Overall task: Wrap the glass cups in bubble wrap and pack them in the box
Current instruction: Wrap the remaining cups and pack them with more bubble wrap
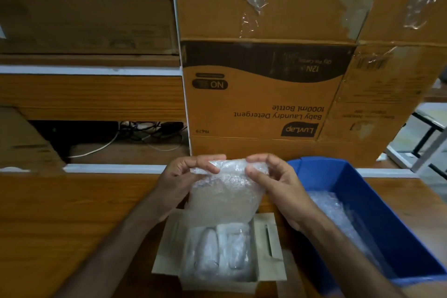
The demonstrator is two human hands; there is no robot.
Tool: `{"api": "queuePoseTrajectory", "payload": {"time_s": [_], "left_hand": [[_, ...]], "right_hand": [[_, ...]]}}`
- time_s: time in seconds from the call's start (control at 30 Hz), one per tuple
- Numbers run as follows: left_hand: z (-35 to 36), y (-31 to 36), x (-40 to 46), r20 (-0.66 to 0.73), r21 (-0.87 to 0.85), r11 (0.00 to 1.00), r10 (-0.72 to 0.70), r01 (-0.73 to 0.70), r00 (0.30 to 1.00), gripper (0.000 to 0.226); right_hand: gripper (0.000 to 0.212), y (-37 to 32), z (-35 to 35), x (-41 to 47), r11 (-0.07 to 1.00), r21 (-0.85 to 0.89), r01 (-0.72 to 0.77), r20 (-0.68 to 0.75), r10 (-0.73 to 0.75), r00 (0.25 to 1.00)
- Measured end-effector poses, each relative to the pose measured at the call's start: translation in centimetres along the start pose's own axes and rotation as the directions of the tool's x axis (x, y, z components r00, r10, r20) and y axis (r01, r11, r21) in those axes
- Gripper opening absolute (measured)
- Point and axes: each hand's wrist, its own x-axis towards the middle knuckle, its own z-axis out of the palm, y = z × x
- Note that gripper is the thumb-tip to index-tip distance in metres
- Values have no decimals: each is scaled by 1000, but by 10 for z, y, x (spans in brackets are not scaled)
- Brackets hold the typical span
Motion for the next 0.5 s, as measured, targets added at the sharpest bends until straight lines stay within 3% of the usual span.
{"api": "queuePoseTrajectory", "payload": {"time_s": [0.07,0.13,0.2,0.27,0.37,0.5], "left_hand": [[-8,-2,-2,55,40,999,16,-18,998,36],[-18,-4,-6,125,-45,999,11,-5,992,28],[-26,-4,-9,254,-217,970,-51,109,966,62],[-28,-5,-12,305,-236,952,-119,196,945,81],[-17,-4,-13,159,-25,983,-177,183,971,64],[-13,-8,-12,-49,131,990,-49,55,998,23]], "right_hand": [[37,5,4,4,994,-113,12,-101,-24,995],[43,6,7,6,988,-151,12,-128,-31,991],[30,4,10,5,994,-95,58,-82,-66,994],[18,-1,15,1,987,-99,125,-67,-132,989],[27,1,20,2,976,-154,153,-57,-164,985],[25,7,18,2,983,-160,91,28,-88,996]]}}
